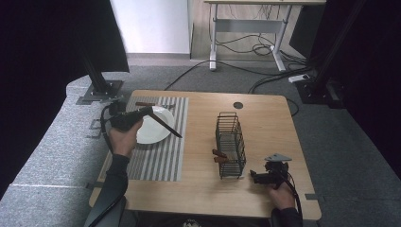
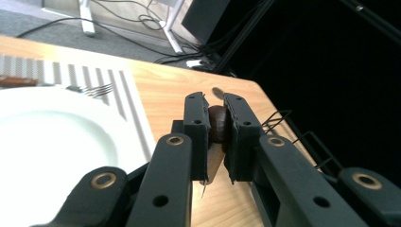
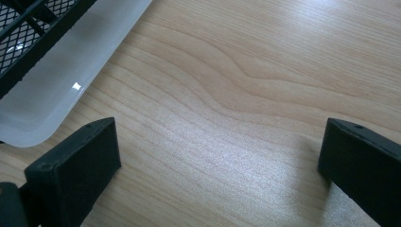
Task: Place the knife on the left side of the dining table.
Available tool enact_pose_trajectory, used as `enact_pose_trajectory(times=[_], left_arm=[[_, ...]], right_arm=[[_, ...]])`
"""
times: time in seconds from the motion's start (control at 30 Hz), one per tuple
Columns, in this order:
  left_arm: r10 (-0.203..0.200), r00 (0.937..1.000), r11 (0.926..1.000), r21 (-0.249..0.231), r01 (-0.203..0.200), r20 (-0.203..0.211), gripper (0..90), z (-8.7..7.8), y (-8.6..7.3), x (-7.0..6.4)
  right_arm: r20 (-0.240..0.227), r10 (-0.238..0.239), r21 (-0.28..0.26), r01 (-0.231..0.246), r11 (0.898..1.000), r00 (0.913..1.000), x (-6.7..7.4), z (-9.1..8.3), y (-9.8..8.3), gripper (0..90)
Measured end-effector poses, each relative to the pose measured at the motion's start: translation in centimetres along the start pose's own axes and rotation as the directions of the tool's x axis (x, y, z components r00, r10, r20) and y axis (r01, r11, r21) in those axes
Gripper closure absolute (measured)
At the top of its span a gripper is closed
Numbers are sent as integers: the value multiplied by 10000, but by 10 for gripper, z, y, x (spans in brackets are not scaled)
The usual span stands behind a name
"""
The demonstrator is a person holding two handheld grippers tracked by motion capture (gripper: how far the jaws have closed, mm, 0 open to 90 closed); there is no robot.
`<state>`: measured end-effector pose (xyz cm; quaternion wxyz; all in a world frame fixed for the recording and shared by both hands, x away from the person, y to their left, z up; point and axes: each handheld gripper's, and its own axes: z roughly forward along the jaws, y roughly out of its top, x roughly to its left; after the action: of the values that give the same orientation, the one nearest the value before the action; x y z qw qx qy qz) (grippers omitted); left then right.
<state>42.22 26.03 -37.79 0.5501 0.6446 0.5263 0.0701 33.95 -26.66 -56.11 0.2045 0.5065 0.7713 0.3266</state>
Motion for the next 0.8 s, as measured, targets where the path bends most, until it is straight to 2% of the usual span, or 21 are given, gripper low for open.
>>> enact_pose_trajectory(times=[0.13, 0.33, 0.6, 0.8], left_arm=[[-126, 9996, 9999, 87, 129, -269, 801, -7, -13, 13], [-564, 9978, 9984, 73, 567, -349, 801, -18, -32, 31], [-1068, 9933, 9941, 119, 1075, -445, 801, -22, -48, 48], [-1268, 9908, 9919, 67, 1272, -479, 801, -23, -55, 58]], right_arm=[[-1, -4, -1, 4, 10000, 10000, 0, 0, 0, 0], [3, -7, -16, 7, 10000, 10000, 0, 0, 0, 0], [0, -4, -14, 4, 10000, 10000, 0, 0, 0, 0], [2, -4, -15, 4, 10000, 10000, 0, 0, 0, 0]])
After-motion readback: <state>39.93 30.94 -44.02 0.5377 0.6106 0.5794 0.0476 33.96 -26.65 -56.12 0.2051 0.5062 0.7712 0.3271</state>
